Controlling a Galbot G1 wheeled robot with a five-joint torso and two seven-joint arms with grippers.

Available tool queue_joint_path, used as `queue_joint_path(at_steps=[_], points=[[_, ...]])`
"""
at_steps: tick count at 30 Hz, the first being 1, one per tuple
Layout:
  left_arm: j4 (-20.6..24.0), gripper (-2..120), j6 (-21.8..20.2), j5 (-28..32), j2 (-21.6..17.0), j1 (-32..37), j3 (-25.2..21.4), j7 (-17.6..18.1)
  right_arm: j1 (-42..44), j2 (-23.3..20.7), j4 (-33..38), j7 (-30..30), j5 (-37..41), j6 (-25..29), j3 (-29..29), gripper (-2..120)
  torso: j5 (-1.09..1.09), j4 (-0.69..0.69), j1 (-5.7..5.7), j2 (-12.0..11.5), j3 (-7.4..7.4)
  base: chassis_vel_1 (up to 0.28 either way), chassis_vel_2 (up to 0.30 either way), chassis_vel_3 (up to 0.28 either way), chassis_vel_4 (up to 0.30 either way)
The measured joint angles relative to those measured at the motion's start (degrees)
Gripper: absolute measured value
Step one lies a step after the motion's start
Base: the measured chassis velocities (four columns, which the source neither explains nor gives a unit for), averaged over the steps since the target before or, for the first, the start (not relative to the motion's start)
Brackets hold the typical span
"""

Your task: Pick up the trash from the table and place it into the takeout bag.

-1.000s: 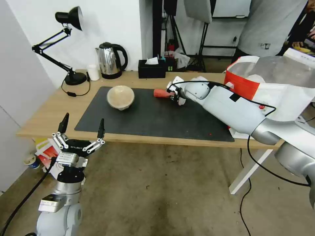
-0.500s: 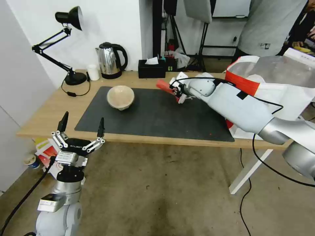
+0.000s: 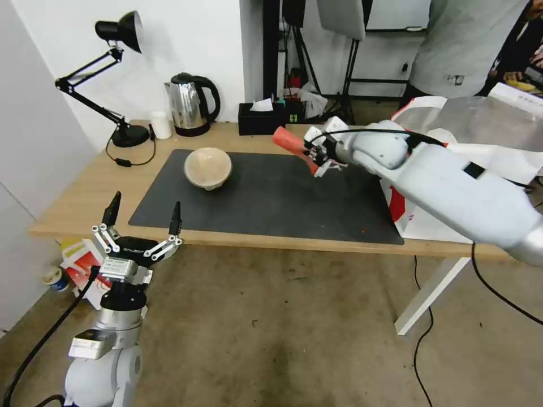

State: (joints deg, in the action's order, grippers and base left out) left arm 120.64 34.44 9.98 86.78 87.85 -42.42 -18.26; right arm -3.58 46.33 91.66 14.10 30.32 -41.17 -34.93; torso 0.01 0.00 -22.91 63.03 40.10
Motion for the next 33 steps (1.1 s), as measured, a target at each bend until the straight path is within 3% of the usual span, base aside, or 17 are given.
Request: queue_joint_path(at_steps=[6,13,17,33], points=[[-0.63,100,-0.13,-0.60,-0.18,-0.28,0.58,0.03,3.09,-3.86,6.91,-0.78,2.03,-0.12,3.48,6,-0.01,0.00,0.00,0.00,0.00,0.000,0.000,0.000,0.000],[-1.89,100,-0.10,-0.58,0.33,-1.43,0.03,0.11,11.52,-7.76,17.52,-9.18,10.95,1.67,13.42,5,-0.02,0.00,0.00,0.00,0.00,0.000,0.000,0.000,0.000],[-1.97,100,-0.10,-0.45,0.45,-1.80,0.00,0.13,15.20,-8.99,20.68,-10.52,12.40,2.64,17.17,5,0.00,-0.01,0.00,0.00,0.00,0.000,0.000,0.000,0.000],[-1.87,100,-0.16,-0.45,1.34,-2.32,-1.93,0.14,21.91,-13.43,25.84,-13.99,16.52,8.21,23.30,5,-0.03,-0.01,-0.01,0.00,0.00,0.000,0.000,0.000,0.000]])
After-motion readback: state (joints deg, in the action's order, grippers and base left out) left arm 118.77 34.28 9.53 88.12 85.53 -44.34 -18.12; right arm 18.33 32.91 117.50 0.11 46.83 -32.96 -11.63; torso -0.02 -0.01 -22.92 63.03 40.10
